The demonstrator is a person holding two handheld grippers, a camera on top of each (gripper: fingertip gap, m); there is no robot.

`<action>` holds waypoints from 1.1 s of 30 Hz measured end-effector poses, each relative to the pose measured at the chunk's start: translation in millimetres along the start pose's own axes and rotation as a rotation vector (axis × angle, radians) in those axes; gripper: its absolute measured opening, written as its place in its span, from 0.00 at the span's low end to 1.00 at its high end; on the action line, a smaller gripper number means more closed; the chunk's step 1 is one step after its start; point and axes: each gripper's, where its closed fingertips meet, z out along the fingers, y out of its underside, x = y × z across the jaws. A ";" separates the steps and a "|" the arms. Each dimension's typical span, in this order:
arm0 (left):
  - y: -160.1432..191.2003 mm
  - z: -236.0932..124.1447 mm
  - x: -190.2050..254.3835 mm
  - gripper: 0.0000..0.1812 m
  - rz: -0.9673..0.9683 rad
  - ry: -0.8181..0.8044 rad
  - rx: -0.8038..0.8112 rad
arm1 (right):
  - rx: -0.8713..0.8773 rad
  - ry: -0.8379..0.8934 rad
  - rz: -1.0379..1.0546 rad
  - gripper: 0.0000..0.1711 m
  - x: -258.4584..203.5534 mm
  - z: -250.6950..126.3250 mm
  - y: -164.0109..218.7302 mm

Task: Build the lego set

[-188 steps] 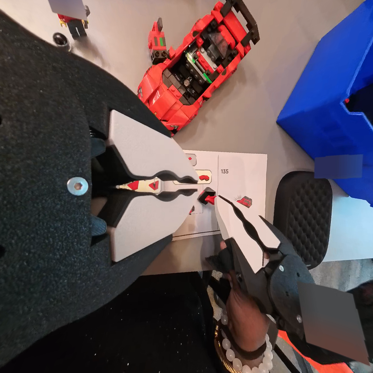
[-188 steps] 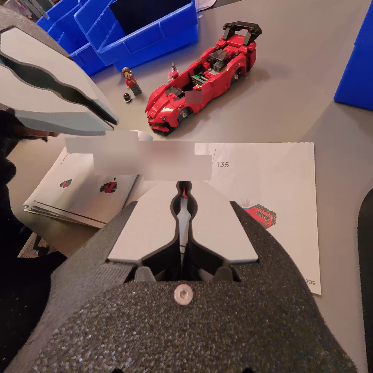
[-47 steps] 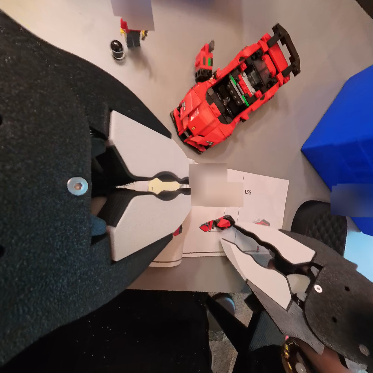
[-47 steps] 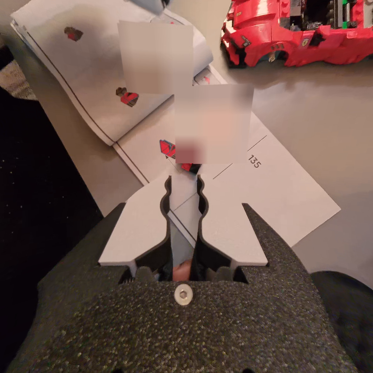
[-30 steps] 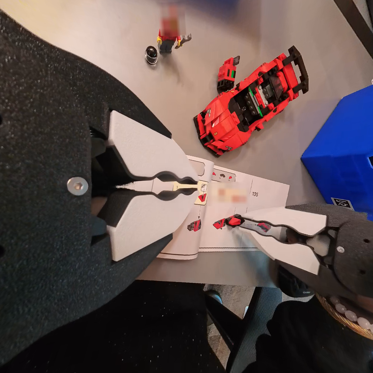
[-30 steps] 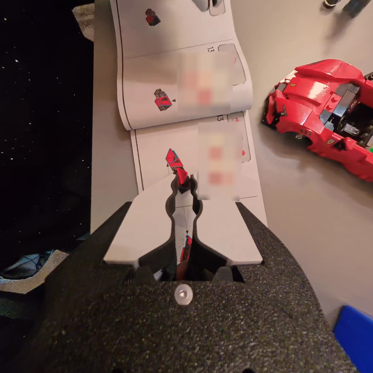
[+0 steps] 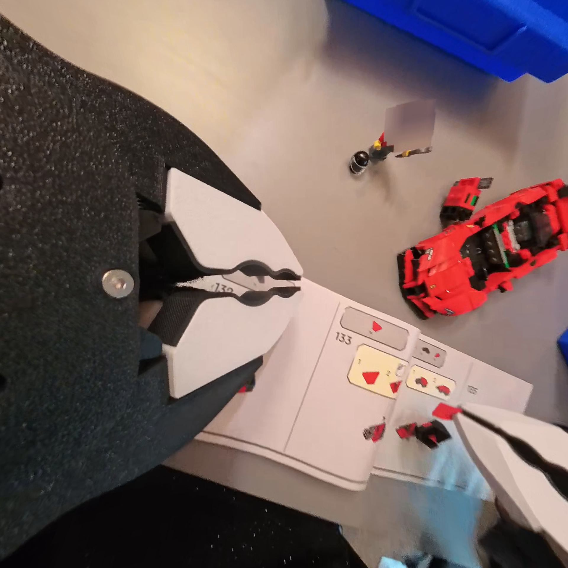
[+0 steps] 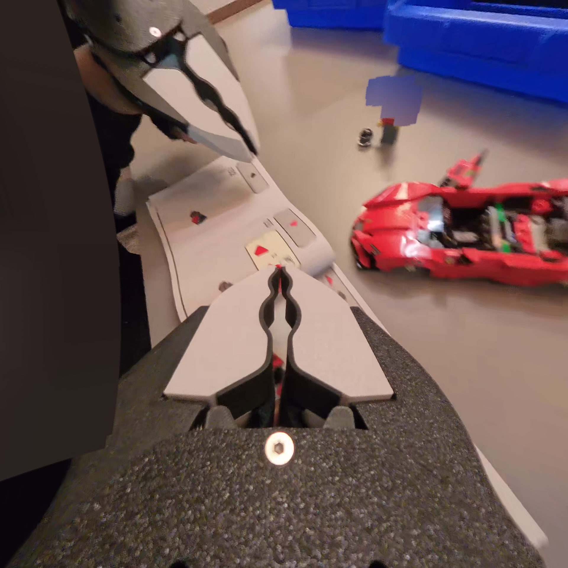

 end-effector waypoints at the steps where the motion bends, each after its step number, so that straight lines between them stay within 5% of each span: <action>1: 2.0 -0.1 -3.1 0.02 0.003 -0.011 -0.012 | -0.011 -0.007 -0.014 0.01 -4.2 8.2 -3.1; 12: 2.0 7.5 5.1 0.02 -0.008 0.069 0.026 | -0.187 0.110 -0.071 0.01 10.0 56.4 6.7; 26: 7.3 22.3 14.0 0.02 -0.037 0.159 0.026 | -0.187 0.173 -0.051 0.01 10.7 58.4 9.7; 30: 5.5 21.9 16.4 0.01 -0.037 0.173 0.041 | -0.096 0.188 -0.102 0.01 8.2 45.8 -3.8; 33: 2.4 20.5 14.4 0.02 -0.051 0.182 0.059 | 0.079 0.225 -0.022 0.01 13.9 -4.8 -32.1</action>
